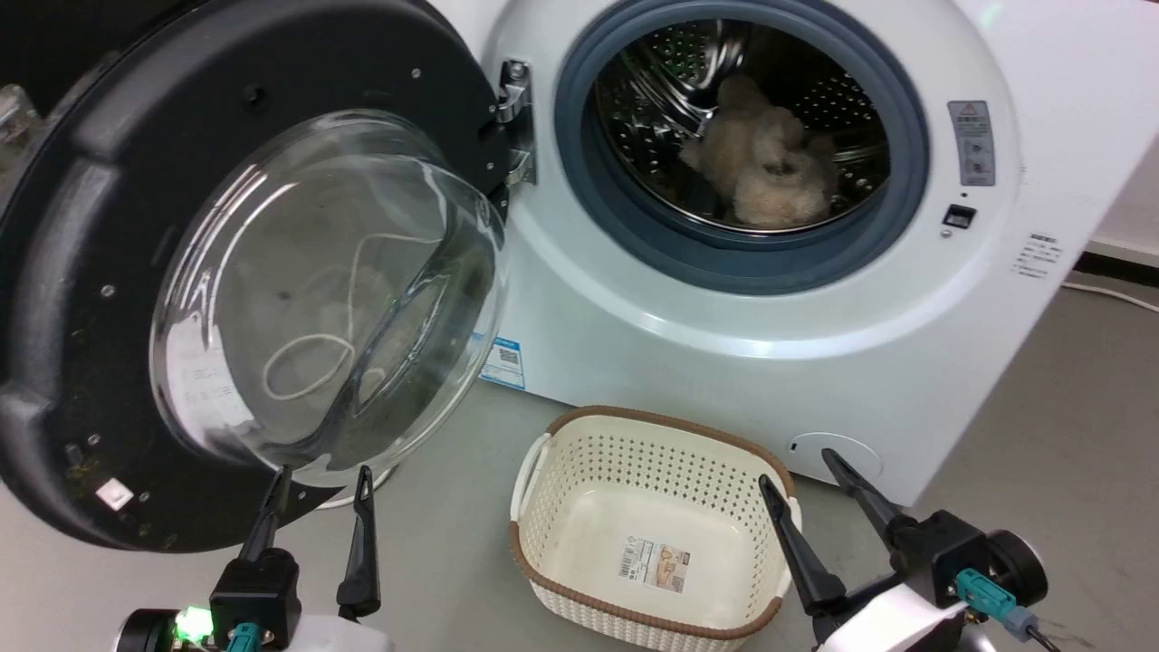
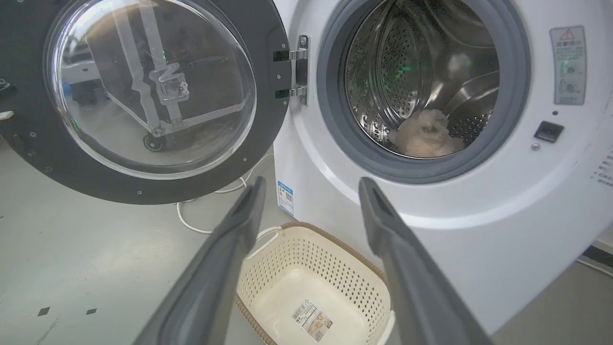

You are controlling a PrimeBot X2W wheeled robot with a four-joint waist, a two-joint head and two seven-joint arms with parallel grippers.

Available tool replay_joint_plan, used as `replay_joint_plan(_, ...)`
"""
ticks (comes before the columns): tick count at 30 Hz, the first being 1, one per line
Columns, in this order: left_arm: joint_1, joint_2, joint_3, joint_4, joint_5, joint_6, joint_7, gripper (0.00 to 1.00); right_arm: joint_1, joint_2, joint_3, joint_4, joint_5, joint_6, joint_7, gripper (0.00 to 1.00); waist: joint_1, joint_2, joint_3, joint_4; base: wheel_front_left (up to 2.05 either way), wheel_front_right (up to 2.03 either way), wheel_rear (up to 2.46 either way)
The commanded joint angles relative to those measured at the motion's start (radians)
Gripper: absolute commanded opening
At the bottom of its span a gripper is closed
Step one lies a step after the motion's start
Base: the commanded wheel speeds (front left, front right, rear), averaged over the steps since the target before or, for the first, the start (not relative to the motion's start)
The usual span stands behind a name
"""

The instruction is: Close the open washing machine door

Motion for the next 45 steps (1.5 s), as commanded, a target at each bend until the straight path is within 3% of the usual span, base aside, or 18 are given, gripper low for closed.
replay_joint_plan(1, 0.015, 0.006, -0.004, -0.006, -0.004, 0.008, -0.011, 1.0, -0.019, -0.007, 0.01, 0.007, 0.01, 0.001, -0.01, 1.0, 0.0, 0.0, 0.001, 0.01, 0.0, 0.0, 0.0)
replay_joint_plan(32, 0.061, 0.025, -0.008, -0.034, -0.017, 0.036, -0.084, 1.0, -0.04, -0.02, 0.118, 0.069, 0.042, 0.001, -0.084, 1.0, 0.0, 0.0, -0.004, 0.154, 0.0, 0.0, 0.0)
replay_joint_plan(33, 0.062, 0.025, -0.008, -0.035, -0.019, 0.035, -0.086, 0.59, -0.04, -0.021, 0.12, 0.07, 0.043, 0.001, -0.086, 1.0, 0.0, 0.0, -0.004, 0.158, 0.0, 0.0, 0.0)
replay_joint_plan(34, 0.062, 0.026, -0.009, -0.034, -0.02, 0.033, -0.088, 0.03, -0.039, -0.021, 0.121, 0.072, 0.044, 0.001, -0.088, 1.0, 0.0, 0.0, -0.004, 0.163, 0.0, 0.0, 0.0)
replay_joint_plan(43, 0.027, 0.011, 0.026, -0.089, -0.08, 0.015, -0.105, 0.0, -0.021, -0.022, 0.117, 0.078, 0.043, 0.001, -0.105, 1.0, 0.0, 0.0, -0.002, 0.198, 0.0, 0.0, 0.0)
replay_joint_plan(45, -0.007, -0.013, 0.105, -0.133, -0.191, -0.002, -0.111, 0.0, -0.005, -0.019, 0.107, 0.078, 0.041, 0.001, -0.111, 1.0, 0.0, 0.0, -0.003, 0.21, 0.0, 0.0, 0.0)
